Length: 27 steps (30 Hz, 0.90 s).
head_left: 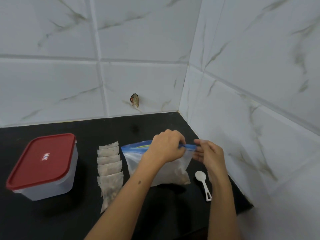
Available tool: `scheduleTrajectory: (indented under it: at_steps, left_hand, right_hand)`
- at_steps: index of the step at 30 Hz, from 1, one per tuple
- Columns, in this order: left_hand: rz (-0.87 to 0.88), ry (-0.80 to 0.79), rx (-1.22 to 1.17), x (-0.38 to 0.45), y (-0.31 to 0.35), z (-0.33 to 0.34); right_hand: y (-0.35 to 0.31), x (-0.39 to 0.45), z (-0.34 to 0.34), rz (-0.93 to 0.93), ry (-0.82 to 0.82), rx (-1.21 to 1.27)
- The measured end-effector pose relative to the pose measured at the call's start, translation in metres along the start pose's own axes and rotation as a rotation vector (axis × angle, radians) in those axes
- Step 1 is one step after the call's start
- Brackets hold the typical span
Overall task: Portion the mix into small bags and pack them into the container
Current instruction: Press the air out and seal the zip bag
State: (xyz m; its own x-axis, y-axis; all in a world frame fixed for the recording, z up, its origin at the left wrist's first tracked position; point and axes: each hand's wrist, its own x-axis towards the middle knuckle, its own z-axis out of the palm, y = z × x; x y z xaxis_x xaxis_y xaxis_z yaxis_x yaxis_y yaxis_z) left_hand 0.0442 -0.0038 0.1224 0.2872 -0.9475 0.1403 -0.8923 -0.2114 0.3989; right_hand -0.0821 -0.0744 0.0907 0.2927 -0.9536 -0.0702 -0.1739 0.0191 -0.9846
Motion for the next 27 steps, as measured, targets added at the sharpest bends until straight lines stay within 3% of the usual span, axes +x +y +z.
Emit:
scheduleTrajectory:
  at_steps: [1,5,7,13,18,20,24,27]
  left_hand:
    - [0.001,-0.014,-0.017,0.000,-0.001,-0.001]
    - [0.022,-0.012,-0.066,0.000,-0.004,-0.004]
    - [0.025,-0.019,-0.089,0.001,-0.005,-0.005]
    - [0.032,0.017,-0.147,0.000,-0.012,-0.007]
    - [0.035,-0.010,-0.206,-0.001,-0.017,-0.005]
    - [0.052,-0.018,-0.198,-0.001,-0.015,-0.004]
    - [0.084,-0.013,-0.258,-0.004,-0.010,-0.003]
    - [0.082,0.115,-0.372,-0.014,-0.009,-0.008]
  right_hand:
    - [0.004,-0.001,-0.003,0.031,-0.021,-0.058]
    - [0.037,-0.005,-0.007,0.193,-0.247,-0.676]
    - [0.048,-0.007,-0.001,0.272,-0.297,-0.752]
    - [0.066,-0.005,0.011,0.336,-0.193,-0.710]
    - [0.066,-0.008,0.010,0.322,-0.203,-0.761]
    - [0.057,-0.010,0.005,0.200,-0.191,-0.631]
    - [0.022,-0.010,-0.006,-0.043,-0.339,-0.129]
    - [0.009,-0.013,-0.004,-0.138,-0.269,-0.087]
